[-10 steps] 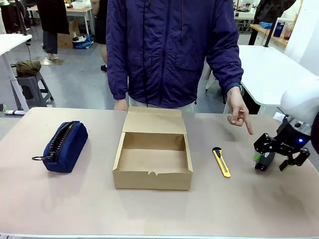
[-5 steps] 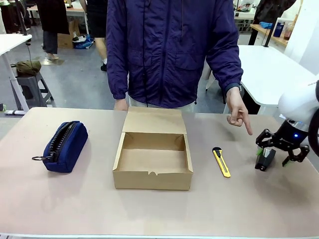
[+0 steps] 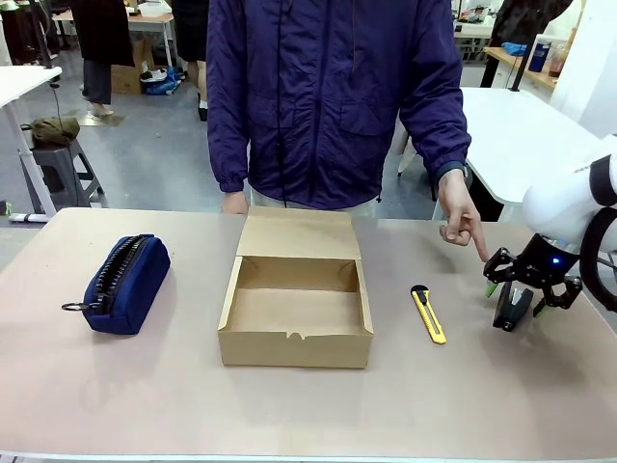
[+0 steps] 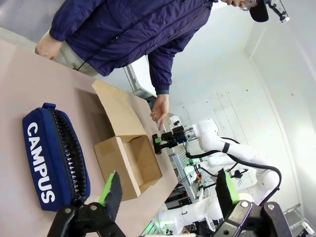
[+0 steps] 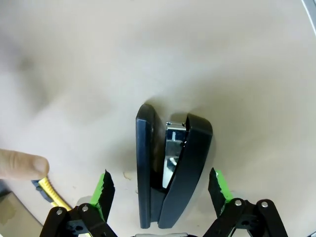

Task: Pack the item into the box.
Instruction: Pick up the item indicated by the person and place it inside the Mailer Box.

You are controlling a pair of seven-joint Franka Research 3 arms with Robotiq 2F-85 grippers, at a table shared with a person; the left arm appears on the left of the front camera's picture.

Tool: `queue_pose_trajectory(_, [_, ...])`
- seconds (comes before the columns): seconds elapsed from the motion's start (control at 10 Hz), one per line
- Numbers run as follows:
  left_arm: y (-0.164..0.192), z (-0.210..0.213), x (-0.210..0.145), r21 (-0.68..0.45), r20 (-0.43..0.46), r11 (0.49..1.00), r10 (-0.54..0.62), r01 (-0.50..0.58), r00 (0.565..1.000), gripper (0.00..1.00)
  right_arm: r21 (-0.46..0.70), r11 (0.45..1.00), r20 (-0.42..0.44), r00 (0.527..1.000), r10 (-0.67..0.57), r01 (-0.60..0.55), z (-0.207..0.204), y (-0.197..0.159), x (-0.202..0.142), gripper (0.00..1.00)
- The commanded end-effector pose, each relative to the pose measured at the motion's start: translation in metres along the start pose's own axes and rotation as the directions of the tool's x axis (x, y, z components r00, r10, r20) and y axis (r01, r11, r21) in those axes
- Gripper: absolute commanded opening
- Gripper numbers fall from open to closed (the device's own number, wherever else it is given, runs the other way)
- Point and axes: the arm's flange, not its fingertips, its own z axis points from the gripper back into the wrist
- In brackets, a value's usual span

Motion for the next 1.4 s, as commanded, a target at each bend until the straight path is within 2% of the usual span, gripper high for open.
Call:
queue_pose_trajectory(0.0, [-0.001, -0.001, 0.000, -0.021, 0.015, 1.000, -0.023, 0.023, 1.000, 1.00, -0.053, 0.998, 0.029, 0.999, -0.026, 0.028, 0.000, 0.002, 0.004, 0.84])
queue_pose_trajectory(0.1, [-0.001, -0.001, 0.000, -0.021, 0.015, 1.000, -0.023, 0.023, 1.000, 1.00, -0.062, 0.998, 0.031, 0.999, -0.014, 0.016, 0.000, 0.003, 0.003, 0.49])
queue_pose_trajectory(0.3, [-0.001, -0.001, 0.000, -0.021, 0.015, 1.000, -0.023, 0.023, 1.000, 1.00, -0.048, 0.999, 0.029, 0.999, -0.014, 0.015, 0.000, 0.004, 0.002, 0.00])
queue_pose_trajectory(0.5, [-0.001, -0.001, 0.000, -0.021, 0.015, 1.000, -0.023, 0.023, 1.000, 1.00, -0.045, 0.999, 0.030, 0.999, -0.013, 0.015, 0.000, 0.004, 0.002, 0.00])
queue_pose_trajectory(0.6, [-0.001, -0.001, 0.000, -0.021, 0.015, 1.000, -0.023, 0.023, 1.000, 1.00, -0.048, 0.999, 0.029, 0.999, -0.013, 0.014, 0.000, 0.003, 0.002, 0.04])
queue_pose_trajectory(0.7, [-0.001, -0.001, 0.000, -0.021, 0.015, 1.000, -0.023, 0.023, 1.000, 1.00, -0.047, 0.999, 0.029, 0.999, -0.015, 0.016, 0.000, 0.003, 0.002, 0.00])
queue_pose_trajectory(1.0, [-0.001, -0.001, 0.000, -0.021, 0.015, 1.000, -0.023, 0.023, 1.000, 1.00, -0.035, 0.999, 0.016, 1.000, 0.006, -0.005, 0.005, 0.000, -0.002, 0.00])
queue_pose_trajectory(1.2, [-0.001, -0.001, 0.000, -0.021, 0.015, 1.000, -0.023, 0.023, 1.000, 1.00, -0.007, 0.994, 0.040, 0.993, 0.111, -0.111, 0.041, -0.013, -0.029, 0.00])
queue_pose_trajectory(1.3, [-0.001, -0.001, 0.000, -0.021, 0.015, 1.000, -0.023, 0.023, 1.000, 1.00, 0.050, 0.984, 0.009, 0.985, 0.171, -0.171, 0.064, -0.016, -0.048, 0.00])
